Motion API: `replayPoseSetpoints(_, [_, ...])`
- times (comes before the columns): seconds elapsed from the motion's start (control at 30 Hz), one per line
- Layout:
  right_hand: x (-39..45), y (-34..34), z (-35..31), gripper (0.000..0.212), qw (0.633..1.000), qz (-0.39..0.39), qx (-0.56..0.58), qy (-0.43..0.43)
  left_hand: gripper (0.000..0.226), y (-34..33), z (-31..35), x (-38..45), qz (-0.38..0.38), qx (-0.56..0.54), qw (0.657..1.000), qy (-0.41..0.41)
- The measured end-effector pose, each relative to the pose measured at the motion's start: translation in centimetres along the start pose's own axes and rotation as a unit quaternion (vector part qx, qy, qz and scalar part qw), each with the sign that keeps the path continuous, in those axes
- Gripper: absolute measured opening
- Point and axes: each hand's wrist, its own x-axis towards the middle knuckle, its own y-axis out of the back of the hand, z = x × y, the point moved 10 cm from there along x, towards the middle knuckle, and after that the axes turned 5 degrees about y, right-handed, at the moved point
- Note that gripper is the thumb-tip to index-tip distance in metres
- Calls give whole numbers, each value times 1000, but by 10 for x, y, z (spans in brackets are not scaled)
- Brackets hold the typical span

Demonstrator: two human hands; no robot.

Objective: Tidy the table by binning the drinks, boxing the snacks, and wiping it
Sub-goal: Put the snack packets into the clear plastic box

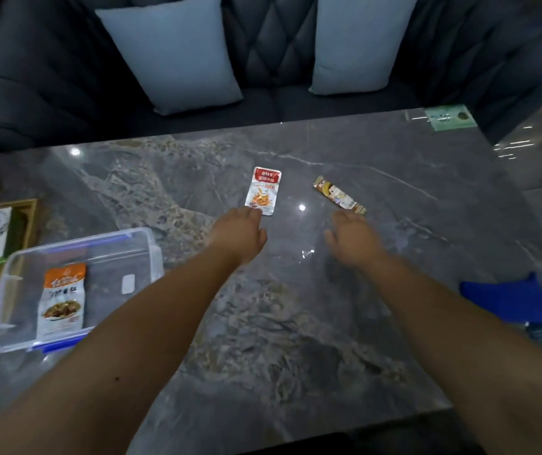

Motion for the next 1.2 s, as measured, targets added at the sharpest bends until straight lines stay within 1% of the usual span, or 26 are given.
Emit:
replayPoseSetpoints(0.1, [34,2,32,48,1000,-6,-16,1,52,-16,2,37,-21,-14,999,21])
replayPoseSetpoints(0.2, [67,-1,53,43,1000,1,-7,-8,59,-31,-1,67,-28,0,999,36])
replayPoseSetpoints(0.37, [110,-14,67,46,1000,-4,-17,-15,68,-63,-3,96,-68,31,996,51])
replayPoseSetpoints(0.5, [123,-22,66,46,998,-7,-56,-7,68,-80,-3,102,-83,19,995,61])
replayPoseSetpoints(0.53, [124,-21,68,47,999,-5,-41,-15,67,-81,-2,100,-81,20,995,63])
replayPoseSetpoints(0.6, [125,-20,74,49,998,-5,25,-51,64,-82,0,96,-77,23,995,62])
replayPoseSetpoints(0.67, [124,-21,83,44,990,-20,98,-94,58,-75,1,94,-61,-3,996,68])
replayPoseSetpoints(0.77, [123,-22,87,34,981,-43,153,-108,46,-47,-6,95,12,-45,993,112])
replayPoseSetpoints(0.83, [123,-22,88,27,978,-47,172,-105,48,-34,-17,96,42,-49,984,165])
replayPoseSetpoints(0.93, [124,-26,93,24,976,-55,177,-114,55,-33,-32,100,17,-73,966,247])
replayPoseSetpoints(1.07, [122,-29,97,20,974,-50,186,-123,60,-37,-34,106,-5,-94,957,275])
replayPoseSetpoints(1.1, [122,-29,97,18,973,-46,192,-122,58,-40,-36,106,-9,-118,951,287])
replayPoseSetpoints(1.2, [120,-25,95,12,972,-32,202,-115,45,-48,-44,106,-16,-227,918,323])
